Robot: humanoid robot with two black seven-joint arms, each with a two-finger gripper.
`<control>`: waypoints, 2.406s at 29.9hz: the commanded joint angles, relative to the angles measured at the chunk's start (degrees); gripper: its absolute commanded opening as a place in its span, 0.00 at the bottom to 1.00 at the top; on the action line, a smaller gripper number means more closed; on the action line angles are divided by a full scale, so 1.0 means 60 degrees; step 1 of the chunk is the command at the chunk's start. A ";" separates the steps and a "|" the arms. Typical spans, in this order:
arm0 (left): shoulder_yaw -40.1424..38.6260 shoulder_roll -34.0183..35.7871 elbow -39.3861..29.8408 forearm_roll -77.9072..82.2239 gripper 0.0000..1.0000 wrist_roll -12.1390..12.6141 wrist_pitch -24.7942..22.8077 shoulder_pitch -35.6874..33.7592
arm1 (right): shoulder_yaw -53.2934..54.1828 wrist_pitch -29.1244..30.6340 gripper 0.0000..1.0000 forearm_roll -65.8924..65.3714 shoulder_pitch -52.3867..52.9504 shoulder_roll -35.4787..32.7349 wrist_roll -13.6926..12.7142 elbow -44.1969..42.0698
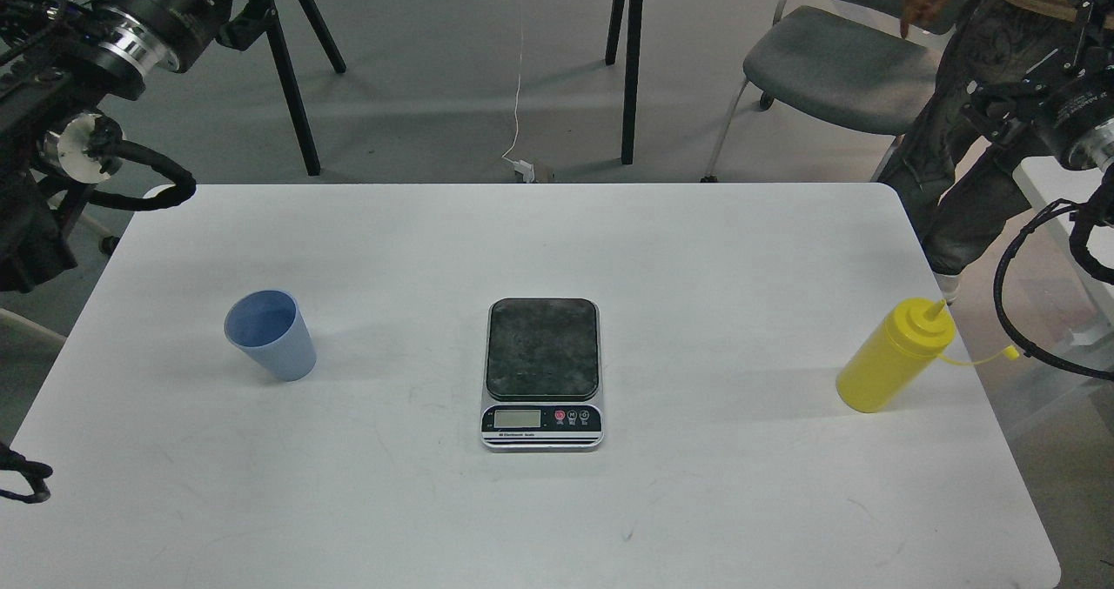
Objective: Pour seasoning into cup on scale with both arms
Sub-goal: 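Move the left gripper forward toward the blue cup, then lower the left gripper around the blue cup and close it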
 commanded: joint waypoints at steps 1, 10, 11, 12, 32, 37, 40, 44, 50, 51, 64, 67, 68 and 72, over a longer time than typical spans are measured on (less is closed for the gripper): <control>0.0008 -0.0024 0.0000 0.0044 0.99 0.0000 0.0000 0.0000 | -0.0005 0.0000 1.00 0.0009 -0.0001 -0.0016 0.0000 -0.0001; 0.0155 -0.0112 -0.0029 0.0176 0.99 0.0000 0.0000 -0.0044 | -0.0005 0.0000 1.00 -0.0005 -0.0001 -0.0030 0.0000 -0.0001; 0.0169 -0.0112 -0.0029 0.0191 1.00 0.0000 0.0000 -0.0044 | -0.0005 0.0000 1.00 -0.0005 -0.0001 -0.0030 0.0000 -0.0001; 0.0256 -0.0083 -0.0058 0.0234 1.00 0.0000 0.0000 -0.0044 | -0.0005 0.0000 1.00 -0.0005 -0.0001 -0.0016 0.0000 -0.0001; 0.2674 0.1952 -0.3910 1.1322 0.99 0.0000 0.0000 -0.1186 | 0.0039 0.0000 1.00 0.0009 -0.0191 -0.0118 0.0029 -0.0001; 0.2747 0.2055 -0.3926 1.2024 0.99 0.0000 0.0000 -0.1114 | 0.0039 0.0000 1.00 0.0009 -0.0294 -0.0133 0.0029 -0.0001; 0.2747 0.2129 -0.3926 1.2713 0.99 0.0000 0.0000 -0.0851 | 0.0054 0.0000 1.00 0.0009 -0.0294 -0.0133 0.0029 -0.0001; 0.2762 0.2260 -0.3926 1.2862 0.99 0.0000 0.0000 -0.0324 | 0.0068 0.0000 1.00 0.0009 -0.0294 -0.0133 0.0029 -0.0001; 0.2762 0.2509 -0.3926 1.3549 0.99 0.0000 0.0000 0.0511 | 0.0068 0.0000 1.00 0.0009 -0.0308 -0.0133 0.0044 -0.0001; 0.2762 0.2568 -0.3940 1.3550 0.99 0.0000 0.0000 0.0658 | 0.0068 0.0000 1.00 0.0009 -0.0308 -0.0133 0.0044 -0.0001; 0.2923 0.2715 -0.3941 1.3565 0.99 0.0000 0.0000 0.1362 | 0.0083 0.0000 1.00 0.0009 -0.0411 -0.0133 0.0058 -0.0001; 0.2938 0.2715 -0.3941 1.3565 0.99 0.0000 0.0000 0.1377 | 0.0083 0.0000 1.00 0.0009 -0.0411 -0.0133 0.0058 -0.0001; 0.2938 0.2715 -0.3926 1.3565 0.99 0.0000 0.0000 0.1377 | 0.0083 0.0000 1.00 0.0009 -0.0411 -0.0133 0.0058 -0.0001; 0.2953 0.2729 -0.3867 1.3579 0.99 0.0000 0.0000 0.1377 | 0.0083 0.0000 1.00 0.0009 -0.0411 -0.0147 0.0058 -0.0001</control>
